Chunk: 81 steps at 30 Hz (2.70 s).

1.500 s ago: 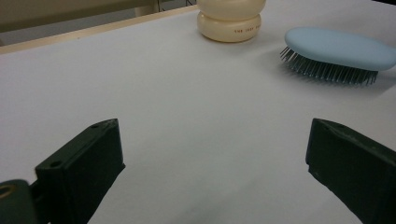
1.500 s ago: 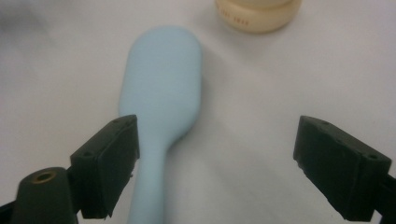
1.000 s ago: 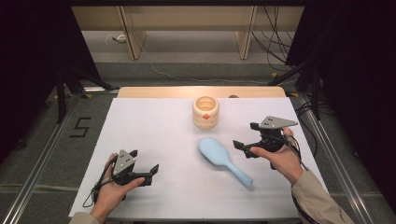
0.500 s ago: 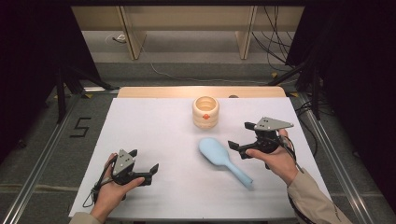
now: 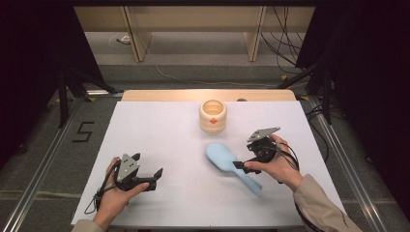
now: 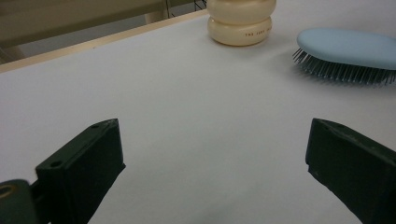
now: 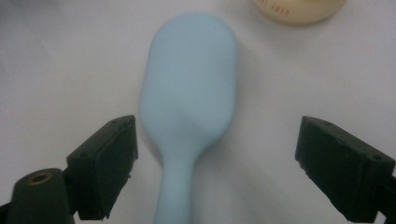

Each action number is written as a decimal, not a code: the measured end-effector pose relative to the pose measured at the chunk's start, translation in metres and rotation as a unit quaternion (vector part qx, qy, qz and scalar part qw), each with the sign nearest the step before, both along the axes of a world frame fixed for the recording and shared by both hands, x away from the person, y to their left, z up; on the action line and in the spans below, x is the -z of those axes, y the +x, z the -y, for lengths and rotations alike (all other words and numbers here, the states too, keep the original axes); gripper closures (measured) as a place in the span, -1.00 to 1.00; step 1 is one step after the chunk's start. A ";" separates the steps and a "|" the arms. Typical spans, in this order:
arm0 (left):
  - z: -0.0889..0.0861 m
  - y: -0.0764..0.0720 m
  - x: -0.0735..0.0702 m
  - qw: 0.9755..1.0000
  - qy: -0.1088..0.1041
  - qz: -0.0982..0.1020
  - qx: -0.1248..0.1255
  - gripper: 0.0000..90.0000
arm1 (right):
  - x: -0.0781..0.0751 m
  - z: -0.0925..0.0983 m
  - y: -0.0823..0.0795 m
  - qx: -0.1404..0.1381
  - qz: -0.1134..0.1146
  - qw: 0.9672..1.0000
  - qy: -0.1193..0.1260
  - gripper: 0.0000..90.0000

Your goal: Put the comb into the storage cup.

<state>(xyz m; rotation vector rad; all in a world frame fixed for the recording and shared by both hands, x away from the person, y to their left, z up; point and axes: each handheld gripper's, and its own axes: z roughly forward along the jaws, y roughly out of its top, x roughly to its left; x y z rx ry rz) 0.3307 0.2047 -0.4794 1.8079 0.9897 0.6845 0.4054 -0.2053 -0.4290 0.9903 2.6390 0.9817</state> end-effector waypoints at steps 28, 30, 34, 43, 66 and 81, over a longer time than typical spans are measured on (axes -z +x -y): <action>-0.004 0.011 0.001 1.000 0.020 -0.003 0.015 -0.88 | 0.027 -0.033 0.007 -0.016 -0.102 0.988 -0.114 -0.48; -0.003 0.011 0.001 1.000 0.022 -0.004 0.016 -0.88 | 0.028 -0.034 0.008 -0.018 -0.103 0.987 -0.121 -0.47; -0.003 0.011 0.001 1.000 0.023 -0.003 0.018 -0.87 | 0.030 -0.037 0.009 -0.022 -0.105 0.986 -0.131 -0.44; -0.002 0.011 0.001 1.000 0.023 -0.003 0.018 -0.86 | 0.034 -0.043 0.010 -0.016 -0.106 0.982 -0.156 -0.36; -0.002 0.010 0.002 1.000 0.020 -0.004 0.019 -0.84 | 0.028 -0.056 0.009 -0.008 -0.112 0.971 -0.210 0.28; -0.001 0.010 0.002 1.000 0.019 -0.004 0.020 -0.83 | 0.026 -0.058 0.009 0.006 -0.136 0.967 -0.217 0.53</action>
